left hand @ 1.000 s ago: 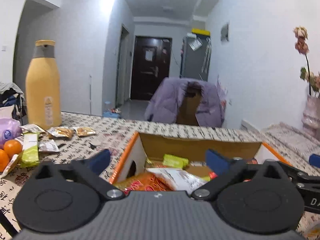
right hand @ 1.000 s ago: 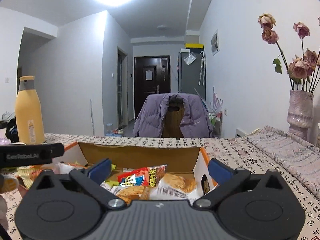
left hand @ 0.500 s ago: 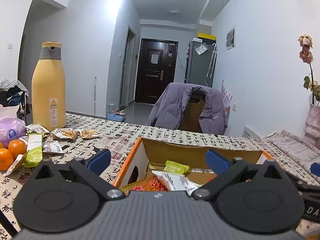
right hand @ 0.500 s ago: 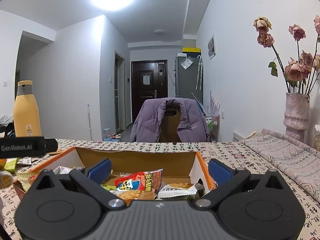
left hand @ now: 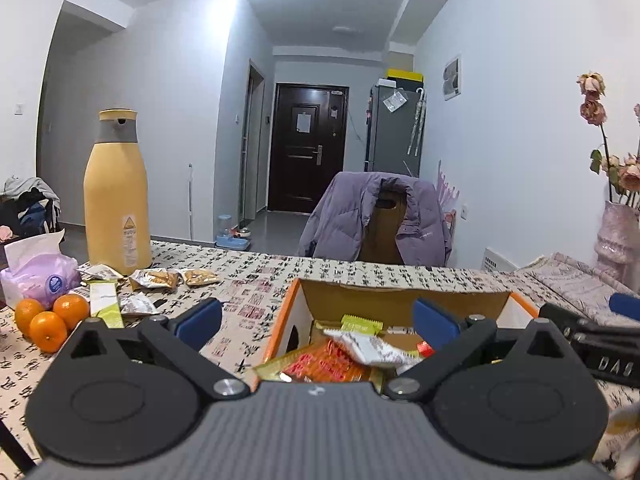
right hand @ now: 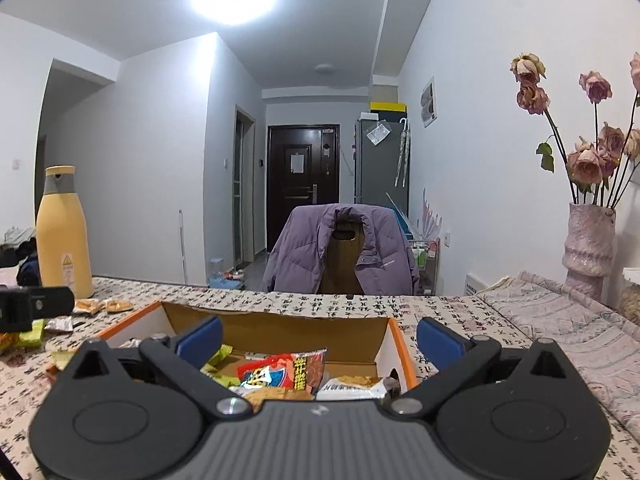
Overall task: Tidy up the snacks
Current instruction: 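Move both tools back over the remaining snacks beside the box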
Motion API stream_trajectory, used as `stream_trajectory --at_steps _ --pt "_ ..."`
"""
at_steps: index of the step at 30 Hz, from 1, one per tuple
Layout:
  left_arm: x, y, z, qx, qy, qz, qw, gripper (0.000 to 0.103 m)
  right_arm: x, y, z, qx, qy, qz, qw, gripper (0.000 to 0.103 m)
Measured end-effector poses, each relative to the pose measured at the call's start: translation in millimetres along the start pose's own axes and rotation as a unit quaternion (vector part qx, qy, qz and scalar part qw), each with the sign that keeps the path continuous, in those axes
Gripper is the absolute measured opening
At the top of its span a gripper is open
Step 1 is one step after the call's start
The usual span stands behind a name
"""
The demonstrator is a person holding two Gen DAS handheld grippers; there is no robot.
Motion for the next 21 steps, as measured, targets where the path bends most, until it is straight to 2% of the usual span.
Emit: stream_trajectory --at_steps 6,13,18,21 --pt "22 3 -15 0.015 0.016 0.011 0.9997 0.103 5 8 -31 -0.010 0.025 -0.023 0.999 0.103" --pt "53 3 -27 0.046 0.054 0.030 0.9970 0.103 32 7 -57 -0.001 0.069 -0.050 0.996 0.103" --pt "74 -1 -30 0.066 0.071 0.046 0.9943 0.103 55 -4 -66 0.012 0.100 -0.042 0.994 0.103" --pt "86 0 -25 0.076 0.086 0.037 0.9927 0.103 64 -10 -69 0.019 0.113 -0.029 0.993 0.103"
Point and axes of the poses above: each gripper's, at about its wrist camera, not at the fingertips, and z roughly the way its jaws point, y to its left, x to its underside, the point moved 3 cm from there along z, roughly the way its jaws point, and after that the axes turned 14 degrees about z, right-handed, at the moved point
